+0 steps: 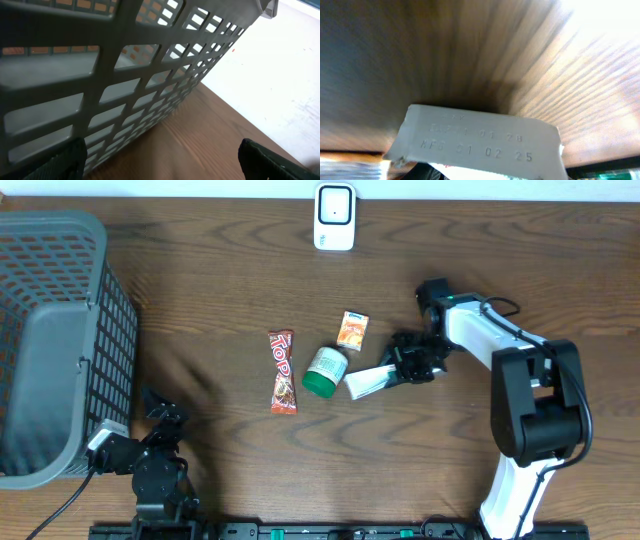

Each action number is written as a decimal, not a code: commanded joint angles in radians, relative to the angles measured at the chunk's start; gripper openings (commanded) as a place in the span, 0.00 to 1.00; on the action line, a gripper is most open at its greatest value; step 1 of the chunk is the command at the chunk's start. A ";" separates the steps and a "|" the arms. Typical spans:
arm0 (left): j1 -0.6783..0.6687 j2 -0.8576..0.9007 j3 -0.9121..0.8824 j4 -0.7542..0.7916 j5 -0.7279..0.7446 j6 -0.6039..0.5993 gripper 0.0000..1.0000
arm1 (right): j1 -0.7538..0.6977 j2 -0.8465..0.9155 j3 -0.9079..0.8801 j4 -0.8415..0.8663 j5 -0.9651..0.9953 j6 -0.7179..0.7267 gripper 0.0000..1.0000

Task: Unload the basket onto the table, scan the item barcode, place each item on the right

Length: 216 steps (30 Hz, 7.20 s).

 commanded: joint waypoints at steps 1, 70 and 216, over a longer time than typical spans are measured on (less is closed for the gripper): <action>0.003 -0.006 -0.018 -0.022 -0.019 0.002 0.97 | -0.044 -0.041 -0.028 -0.004 0.320 0.040 0.30; 0.003 -0.006 -0.018 -0.022 -0.019 0.002 0.97 | -0.005 -0.369 -0.031 -0.414 -0.076 0.286 0.35; 0.003 -0.006 -0.018 -0.022 -0.019 0.002 0.97 | -0.107 -0.222 0.505 -0.274 0.819 -0.858 0.17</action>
